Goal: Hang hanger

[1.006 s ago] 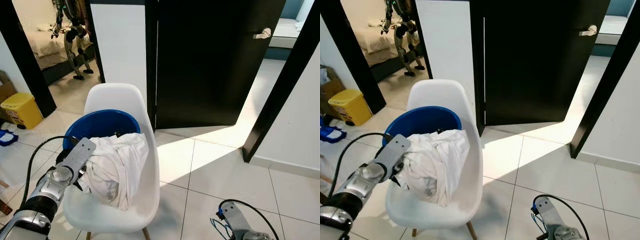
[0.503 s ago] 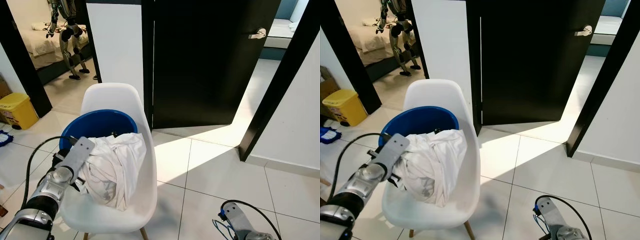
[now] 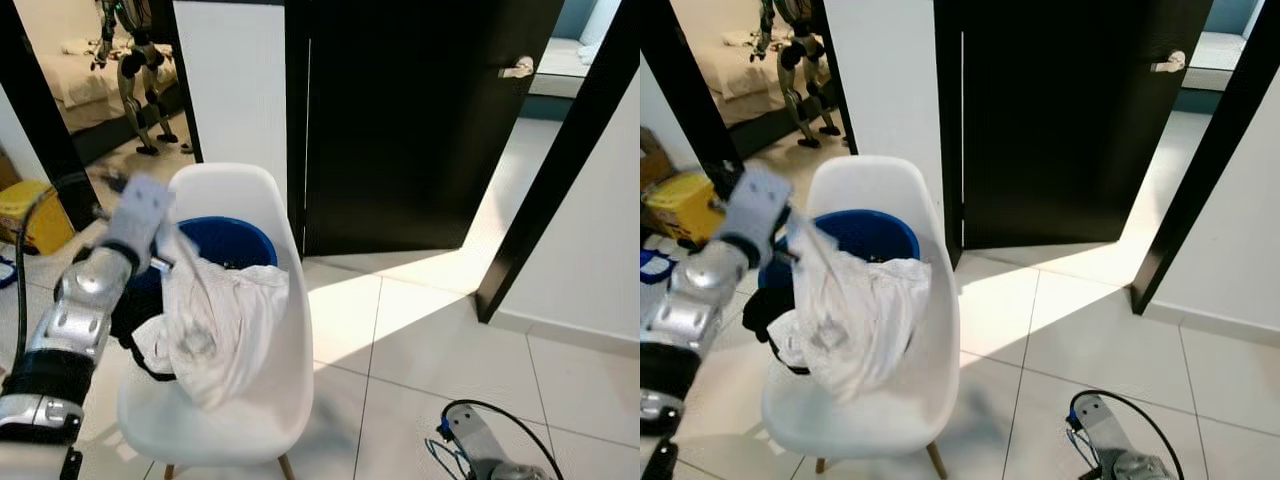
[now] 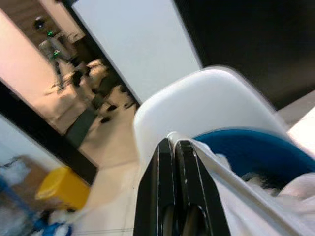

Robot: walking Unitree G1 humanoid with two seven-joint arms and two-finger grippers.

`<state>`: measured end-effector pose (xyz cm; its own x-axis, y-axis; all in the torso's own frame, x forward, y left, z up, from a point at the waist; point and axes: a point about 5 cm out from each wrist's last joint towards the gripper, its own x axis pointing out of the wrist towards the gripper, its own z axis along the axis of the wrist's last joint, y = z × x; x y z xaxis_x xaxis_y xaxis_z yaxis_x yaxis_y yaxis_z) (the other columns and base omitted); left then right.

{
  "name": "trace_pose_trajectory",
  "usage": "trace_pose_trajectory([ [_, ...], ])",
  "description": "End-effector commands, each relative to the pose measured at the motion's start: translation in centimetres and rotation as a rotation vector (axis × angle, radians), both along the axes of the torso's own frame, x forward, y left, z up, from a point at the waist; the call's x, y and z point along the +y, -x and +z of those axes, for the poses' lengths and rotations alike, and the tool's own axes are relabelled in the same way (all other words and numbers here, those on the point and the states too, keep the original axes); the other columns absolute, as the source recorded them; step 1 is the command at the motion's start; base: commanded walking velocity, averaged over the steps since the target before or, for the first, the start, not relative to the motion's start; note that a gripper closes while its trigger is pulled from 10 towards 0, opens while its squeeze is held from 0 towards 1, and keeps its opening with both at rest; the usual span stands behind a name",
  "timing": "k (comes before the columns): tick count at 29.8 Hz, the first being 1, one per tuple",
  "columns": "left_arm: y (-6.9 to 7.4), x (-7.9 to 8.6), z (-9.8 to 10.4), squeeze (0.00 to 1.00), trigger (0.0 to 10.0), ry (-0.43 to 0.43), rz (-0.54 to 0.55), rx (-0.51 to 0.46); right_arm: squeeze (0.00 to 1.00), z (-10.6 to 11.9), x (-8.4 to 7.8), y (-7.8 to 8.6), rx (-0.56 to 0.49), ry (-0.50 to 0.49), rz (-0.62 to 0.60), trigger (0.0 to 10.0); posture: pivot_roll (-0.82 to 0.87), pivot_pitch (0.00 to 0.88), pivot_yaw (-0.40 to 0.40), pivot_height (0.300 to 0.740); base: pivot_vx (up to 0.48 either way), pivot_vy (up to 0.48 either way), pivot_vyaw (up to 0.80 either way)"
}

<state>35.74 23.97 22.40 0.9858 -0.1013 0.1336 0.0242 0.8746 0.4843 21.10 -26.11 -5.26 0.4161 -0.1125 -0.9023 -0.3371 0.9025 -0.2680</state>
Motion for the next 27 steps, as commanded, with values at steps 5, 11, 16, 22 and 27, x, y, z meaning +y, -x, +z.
trace_pose_trajectory([
  [5, 2.1, -1.3, 8.2, 0.00, 10.0, 0.137, -0.250, -0.199, 0.00, 0.0, 0.3, -0.2, -0.023, -0.003, -0.015, 10.0, -0.03, 0.000, -0.011, 0.740, 0.000, 0.000, 0.00],
  [11, 3.4, -1.7, 12.1, 0.00, 10.0, 0.167, -0.336, -0.297, 0.00, 0.0, 0.4, -0.3, -0.060, -0.022, -0.057, 10.0, -0.02, 0.000, -0.008, 0.740, 0.000, 0.000, 0.00],
  [16, 4.3, -2.1, 14.1, 0.00, 10.0, 0.166, -0.362, -0.338, 0.00, 0.0, 0.6, -0.4, -0.098, -0.047, -0.102, 10.0, -0.02, 0.000, -0.002, 0.740, 0.000, 0.000, 0.00],
  [22, 5.6, -2.9, 16.4, 0.00, 10.0, 0.193, -0.416, -0.389, 0.00, 0.0, 0.8, -0.5, -0.118, -0.060, -0.116, 10.0, -0.02, 0.000, -0.001, 0.740, -0.136, 0.000, 0.00],
  [27, 7.1, -3.1, 18.9, 0.00, 10.0, 0.277, -0.482, -0.441, 0.00, 0.0, 0.9, -0.6, -0.143, -0.068, -0.143, 10.0, -0.01, 0.000, 0.001, 0.740, -0.285, 0.000, 0.00],
])
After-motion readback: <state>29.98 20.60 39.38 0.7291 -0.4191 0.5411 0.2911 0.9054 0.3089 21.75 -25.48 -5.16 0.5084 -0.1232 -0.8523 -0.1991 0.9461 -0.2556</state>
